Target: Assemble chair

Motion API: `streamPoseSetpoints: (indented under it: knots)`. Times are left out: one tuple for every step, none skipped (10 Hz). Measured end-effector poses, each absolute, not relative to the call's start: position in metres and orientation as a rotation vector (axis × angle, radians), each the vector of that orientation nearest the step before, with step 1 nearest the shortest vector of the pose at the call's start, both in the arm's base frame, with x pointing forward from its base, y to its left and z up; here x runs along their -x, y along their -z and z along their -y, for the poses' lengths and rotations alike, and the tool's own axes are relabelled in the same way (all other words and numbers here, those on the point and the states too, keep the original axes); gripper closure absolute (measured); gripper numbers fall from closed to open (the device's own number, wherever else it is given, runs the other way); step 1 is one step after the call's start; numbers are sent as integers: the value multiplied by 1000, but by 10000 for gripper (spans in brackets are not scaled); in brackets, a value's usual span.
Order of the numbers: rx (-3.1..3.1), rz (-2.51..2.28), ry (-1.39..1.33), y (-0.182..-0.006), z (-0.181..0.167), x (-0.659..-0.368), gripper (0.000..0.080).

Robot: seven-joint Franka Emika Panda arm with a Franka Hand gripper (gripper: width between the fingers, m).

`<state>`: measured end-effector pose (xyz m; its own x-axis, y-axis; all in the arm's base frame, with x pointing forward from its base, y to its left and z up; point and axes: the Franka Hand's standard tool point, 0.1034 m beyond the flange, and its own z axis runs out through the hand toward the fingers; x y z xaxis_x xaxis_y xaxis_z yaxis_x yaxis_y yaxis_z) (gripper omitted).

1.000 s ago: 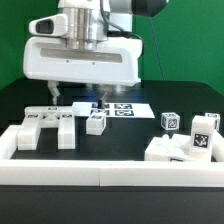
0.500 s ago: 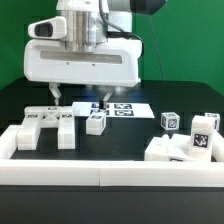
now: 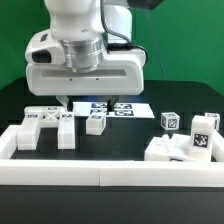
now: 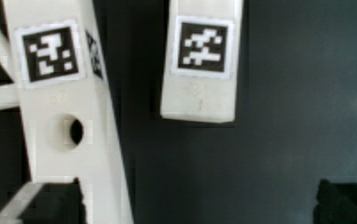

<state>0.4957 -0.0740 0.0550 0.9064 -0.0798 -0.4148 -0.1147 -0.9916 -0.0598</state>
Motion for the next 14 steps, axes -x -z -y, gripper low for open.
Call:
streamPoseSetpoints:
  knots:
    - [2940, -150, -763, -55, 72, -490, 150]
    - [2901, -148, -862, -54, 71, -489, 150]
    - [2871, -145, -942, -50, 70, -487, 150]
    - [2847, -148, -1019, -47, 69, -481, 150]
    - [2813, -166, -1155, -46, 70, -471, 150]
    - [2803, -186, -1208, -41, 71, -470, 150]
    - [2806, -204, -1209, -39, 73, -469, 150]
    - [2806, -203, -1208, -39, 73, -469, 150]
    - [2806, -203, -1209, -39, 72, -469, 150]
    - [2806, -200, -1208, -38, 71, -469, 150]
    - [2809, -201, -1206, -35, 71, -466, 150]
    - [2810, -201, -1209, -33, 70, -464, 150]
    - [2810, -195, -1213, -32, 66, -464, 150]
    - [2808, -185, -1214, -31, 61, -464, 150]
